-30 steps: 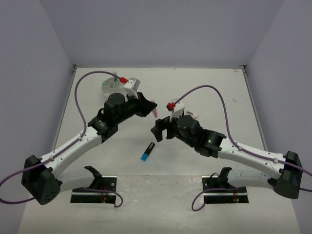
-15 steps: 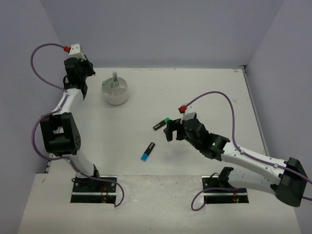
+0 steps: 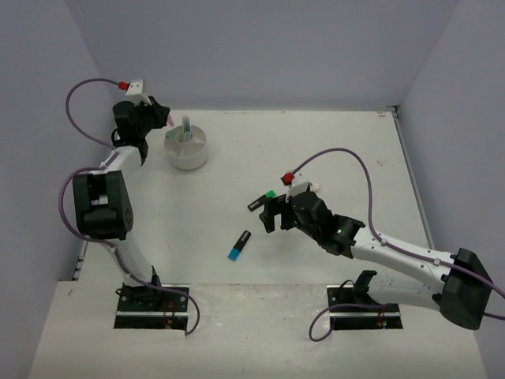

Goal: Sort the stationery into containers
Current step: Place the stationery in the storage box.

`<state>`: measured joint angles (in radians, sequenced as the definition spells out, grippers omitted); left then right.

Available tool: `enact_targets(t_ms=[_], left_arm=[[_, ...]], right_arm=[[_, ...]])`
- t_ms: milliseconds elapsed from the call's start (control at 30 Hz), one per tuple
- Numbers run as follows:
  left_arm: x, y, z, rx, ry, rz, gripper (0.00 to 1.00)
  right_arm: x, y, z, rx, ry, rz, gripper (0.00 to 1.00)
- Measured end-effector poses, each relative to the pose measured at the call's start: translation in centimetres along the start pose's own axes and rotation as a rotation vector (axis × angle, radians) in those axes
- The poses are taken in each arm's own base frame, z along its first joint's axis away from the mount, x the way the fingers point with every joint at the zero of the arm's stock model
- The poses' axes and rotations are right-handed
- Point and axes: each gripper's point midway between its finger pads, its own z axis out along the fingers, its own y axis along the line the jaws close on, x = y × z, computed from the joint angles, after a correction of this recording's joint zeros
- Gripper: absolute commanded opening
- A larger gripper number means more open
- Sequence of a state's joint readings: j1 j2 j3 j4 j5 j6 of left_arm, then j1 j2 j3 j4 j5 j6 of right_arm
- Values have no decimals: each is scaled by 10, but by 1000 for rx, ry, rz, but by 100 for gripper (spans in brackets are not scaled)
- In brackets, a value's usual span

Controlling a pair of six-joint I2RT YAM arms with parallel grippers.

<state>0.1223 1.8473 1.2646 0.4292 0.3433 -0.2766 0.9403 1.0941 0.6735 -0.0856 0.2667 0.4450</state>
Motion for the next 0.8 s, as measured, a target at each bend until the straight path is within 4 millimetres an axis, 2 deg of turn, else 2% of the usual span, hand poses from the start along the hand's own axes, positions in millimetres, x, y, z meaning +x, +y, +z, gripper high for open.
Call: enact_targets(t_ms=[67,133,167,233,367,400,467,533,567,667,733,800], left_arm=[[2,0,0,3,-1,0,3],[6,0,-1,4,4,-2,22],[9,0,-2,5,9,-3,28],[15,0,-3,8,22,-8,34],[21,-1,-3,18,32,-14,58],[21,-1,-3,20,33,-14,66],[21,-2,-3,21,32,-18,77],[21,-2,-3,20,32,-29,97],[20,-2,-4,19,31,-37,100],[12,-4,-12,-6,18,-83,100],[-3,-8,-23,-39,2,-130,100],[-27,-11,-40,-93,-30,-190,100]], right_arm=[[0,0,0,-1,-1,0,99],[0,1,0,-3,0,0,99],[0,1,0,-5,1,0,99],[1,2,0,-9,4,0,99],[4,3,2,-17,20,-3,99],[6,3,3,-17,24,-4,99],[6,3,3,-16,26,-4,99],[6,3,4,-17,25,-3,99],[6,3,4,-13,26,2,99],[11,1,10,10,43,30,99],[15,1,17,35,79,67,99],[17,2,28,88,124,126,99]])
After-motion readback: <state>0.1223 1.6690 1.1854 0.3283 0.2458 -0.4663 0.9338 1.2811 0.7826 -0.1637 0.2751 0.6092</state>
